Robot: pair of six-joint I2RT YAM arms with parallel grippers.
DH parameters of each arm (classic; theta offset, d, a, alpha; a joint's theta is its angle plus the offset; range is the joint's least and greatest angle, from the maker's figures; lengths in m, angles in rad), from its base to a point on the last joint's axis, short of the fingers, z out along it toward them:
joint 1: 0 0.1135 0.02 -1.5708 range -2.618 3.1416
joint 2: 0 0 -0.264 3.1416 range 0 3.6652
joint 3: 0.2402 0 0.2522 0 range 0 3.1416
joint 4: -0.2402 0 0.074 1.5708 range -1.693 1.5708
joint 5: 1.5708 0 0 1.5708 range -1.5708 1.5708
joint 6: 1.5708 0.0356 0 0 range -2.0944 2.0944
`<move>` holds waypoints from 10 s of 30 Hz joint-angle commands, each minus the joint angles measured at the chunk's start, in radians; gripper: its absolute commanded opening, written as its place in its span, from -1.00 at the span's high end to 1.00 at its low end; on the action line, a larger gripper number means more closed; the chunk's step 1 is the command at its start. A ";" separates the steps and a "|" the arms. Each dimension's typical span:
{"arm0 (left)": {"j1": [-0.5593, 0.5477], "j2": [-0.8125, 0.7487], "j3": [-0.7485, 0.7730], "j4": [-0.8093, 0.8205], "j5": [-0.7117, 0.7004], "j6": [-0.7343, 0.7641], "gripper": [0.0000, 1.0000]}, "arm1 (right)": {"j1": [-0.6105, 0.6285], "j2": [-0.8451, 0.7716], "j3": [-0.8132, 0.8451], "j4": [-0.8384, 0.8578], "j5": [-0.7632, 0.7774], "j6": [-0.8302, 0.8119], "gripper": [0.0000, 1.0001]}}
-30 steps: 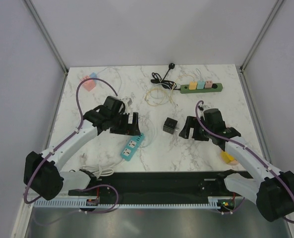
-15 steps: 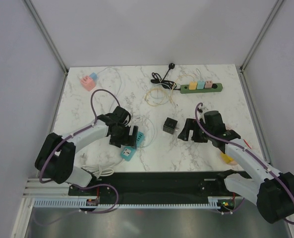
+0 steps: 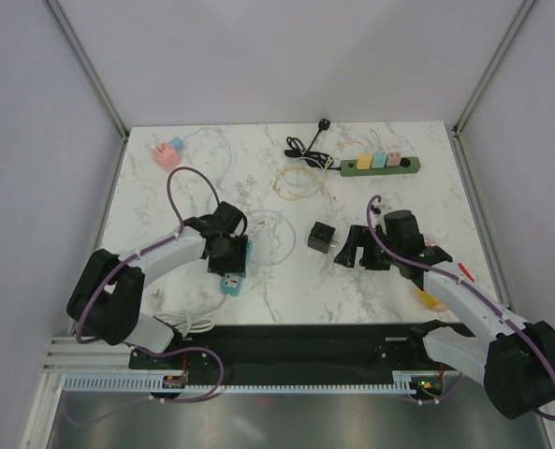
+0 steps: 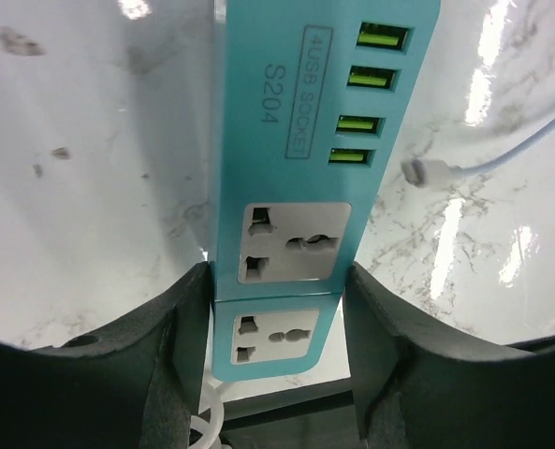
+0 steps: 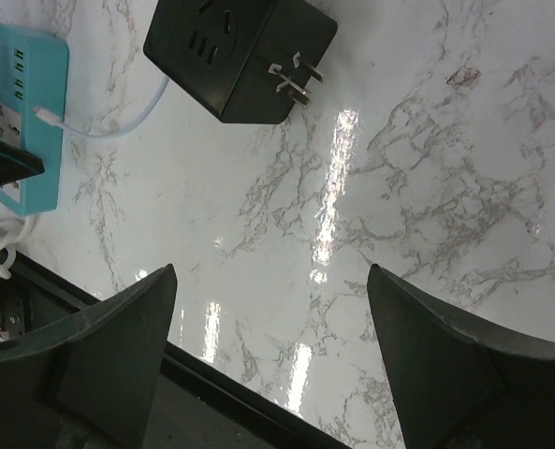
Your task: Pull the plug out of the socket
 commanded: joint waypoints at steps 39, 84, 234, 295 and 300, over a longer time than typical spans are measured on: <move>0.757 0.264 0.559 -0.081 -0.321 -0.025 -0.99 | -0.004 0.104 0.066 0.037 -0.065 -0.081 -0.82; 0.682 0.979 1.440 -0.043 -0.164 -0.255 -0.93 | -0.010 0.235 0.066 0.066 -0.061 -0.087 -0.81; 0.398 -0.250 -0.017 0.304 0.083 -0.034 0.95 | 0.419 1.066 0.573 0.999 0.266 0.893 1.00; 0.312 -0.187 0.009 0.440 0.411 0.116 -0.78 | 0.220 0.980 0.424 1.262 -0.203 0.829 1.00; 0.267 -0.158 0.030 0.428 0.337 0.130 -0.80 | 0.237 0.950 0.399 1.302 -0.222 0.867 1.00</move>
